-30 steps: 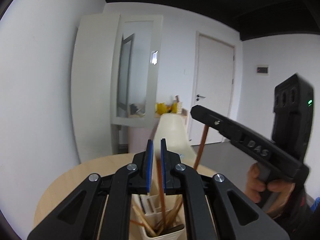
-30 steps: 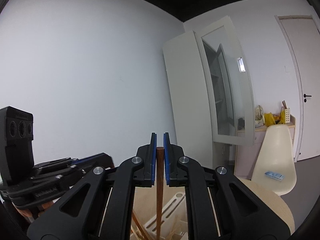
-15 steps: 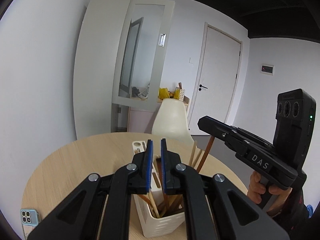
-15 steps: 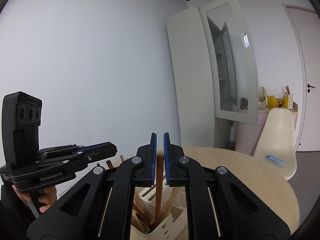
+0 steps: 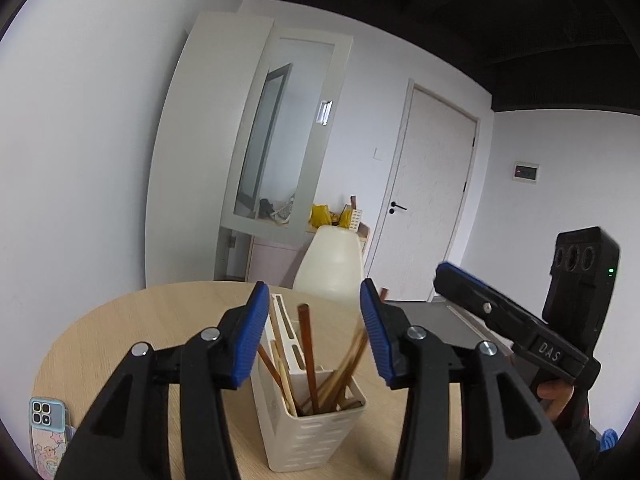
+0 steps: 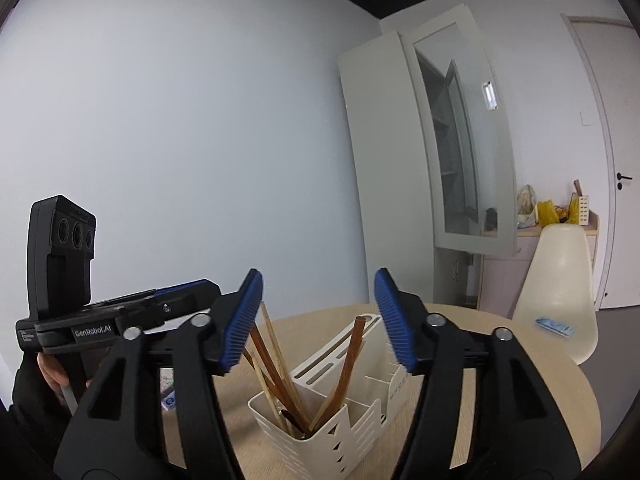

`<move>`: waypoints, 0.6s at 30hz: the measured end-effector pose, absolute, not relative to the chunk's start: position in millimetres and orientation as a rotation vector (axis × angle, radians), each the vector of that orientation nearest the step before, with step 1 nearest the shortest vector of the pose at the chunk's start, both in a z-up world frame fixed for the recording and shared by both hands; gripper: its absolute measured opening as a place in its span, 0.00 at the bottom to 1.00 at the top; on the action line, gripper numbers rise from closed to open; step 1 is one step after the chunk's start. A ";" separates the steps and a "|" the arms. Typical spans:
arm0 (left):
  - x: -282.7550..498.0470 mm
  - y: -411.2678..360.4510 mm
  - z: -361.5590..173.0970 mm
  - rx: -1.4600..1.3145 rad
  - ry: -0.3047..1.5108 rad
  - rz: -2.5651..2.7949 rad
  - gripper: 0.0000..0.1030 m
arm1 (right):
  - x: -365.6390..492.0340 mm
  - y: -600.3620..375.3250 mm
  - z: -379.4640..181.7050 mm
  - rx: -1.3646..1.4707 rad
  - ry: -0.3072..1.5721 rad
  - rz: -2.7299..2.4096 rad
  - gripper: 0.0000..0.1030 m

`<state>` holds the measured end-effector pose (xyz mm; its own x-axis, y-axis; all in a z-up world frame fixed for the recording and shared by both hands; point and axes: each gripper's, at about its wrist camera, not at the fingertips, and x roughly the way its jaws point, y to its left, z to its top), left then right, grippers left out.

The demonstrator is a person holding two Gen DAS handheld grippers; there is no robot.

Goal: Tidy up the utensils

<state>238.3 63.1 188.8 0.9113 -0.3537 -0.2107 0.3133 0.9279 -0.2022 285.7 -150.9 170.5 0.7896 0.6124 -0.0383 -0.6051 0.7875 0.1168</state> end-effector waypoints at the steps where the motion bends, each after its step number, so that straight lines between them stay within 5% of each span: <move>1: 232.6 62.4 188.0 -0.155 0.244 -0.339 0.52 | 281.5 -153.5 168.5 0.111 0.086 0.660 0.66; 3: 220.3 59.6 186.2 -0.123 0.228 -0.320 0.71 | 270.4 -159.3 165.2 0.122 0.093 0.680 0.76; 7: 195.8 51.5 180.5 -0.054 0.221 -0.260 0.86 | 246.4 -167.9 161.6 0.094 0.069 0.656 0.92; 9: 185.5 51.3 178.5 -0.062 0.216 -0.254 0.95 | 239.9 -171.5 159.8 0.088 0.077 0.656 0.92; 18: 169.5 38.0 162.9 -0.022 0.299 -0.200 0.95 | 208.9 -184.2 138.0 0.040 0.103 0.622 0.92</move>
<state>169.5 38.0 162.9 0.9359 -0.1994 -0.2904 0.1929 0.9799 -0.0512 208.9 -184.2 138.0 0.8080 0.5832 -0.0841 -0.5792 0.8123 0.0680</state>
